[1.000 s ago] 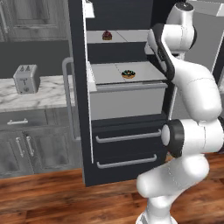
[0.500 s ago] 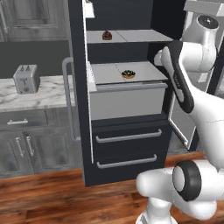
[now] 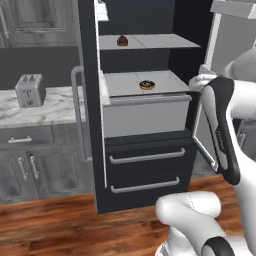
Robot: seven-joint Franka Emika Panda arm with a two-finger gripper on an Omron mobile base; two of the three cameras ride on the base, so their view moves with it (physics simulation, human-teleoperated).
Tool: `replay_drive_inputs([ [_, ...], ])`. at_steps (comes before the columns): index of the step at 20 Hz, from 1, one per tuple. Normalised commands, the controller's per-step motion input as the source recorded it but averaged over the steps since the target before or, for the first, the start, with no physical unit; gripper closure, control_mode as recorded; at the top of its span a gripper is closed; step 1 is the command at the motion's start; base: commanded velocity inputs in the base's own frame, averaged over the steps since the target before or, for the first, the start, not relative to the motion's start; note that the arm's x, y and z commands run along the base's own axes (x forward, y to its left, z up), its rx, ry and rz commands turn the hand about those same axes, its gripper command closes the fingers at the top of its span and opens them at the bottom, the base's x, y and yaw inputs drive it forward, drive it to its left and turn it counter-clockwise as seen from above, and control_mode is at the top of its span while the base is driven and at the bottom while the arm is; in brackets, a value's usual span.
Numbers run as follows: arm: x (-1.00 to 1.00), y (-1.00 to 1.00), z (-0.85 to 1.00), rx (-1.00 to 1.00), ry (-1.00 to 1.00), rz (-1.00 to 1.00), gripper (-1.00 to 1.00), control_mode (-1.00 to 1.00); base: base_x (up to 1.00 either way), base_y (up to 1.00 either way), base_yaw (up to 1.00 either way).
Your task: Take the cake and donut from the fridge and place them on the empty tray on the dining counter.
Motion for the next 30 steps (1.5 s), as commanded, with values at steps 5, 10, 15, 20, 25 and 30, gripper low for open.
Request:
replay_drive_inputs([
  [5, 0.00, 0.00, 0.00, 0.00, 0.00, 0.00, 1.00, 1.00, 1.00, 0.00, 0.00],
  [10, 0.00, 0.00, 0.00, 0.00, 0.00, 0.00, 1.00, 1.00, 1.00, -0.26, 0.01],
  [15, 0.00, 0.00, 0.00, 0.00, 0.00, 0.00, 1.00, 1.00, 1.00, -0.10, 0.01],
  [20, 0.00, 0.00, 0.00, 0.00, 0.00, 0.00, 1.00, 1.00, 1.00, 0.21, 0.09],
  [25, 0.00, 0.00, 0.00, 0.00, 0.00, 0.00, 1.00, 1.00, 1.00, -0.02, 0.48],
  [30, 0.40, 0.01, -0.05, 0.00, 0.04, 0.16, 1.00, -1.00, 0.60, 0.00, 0.38],
])
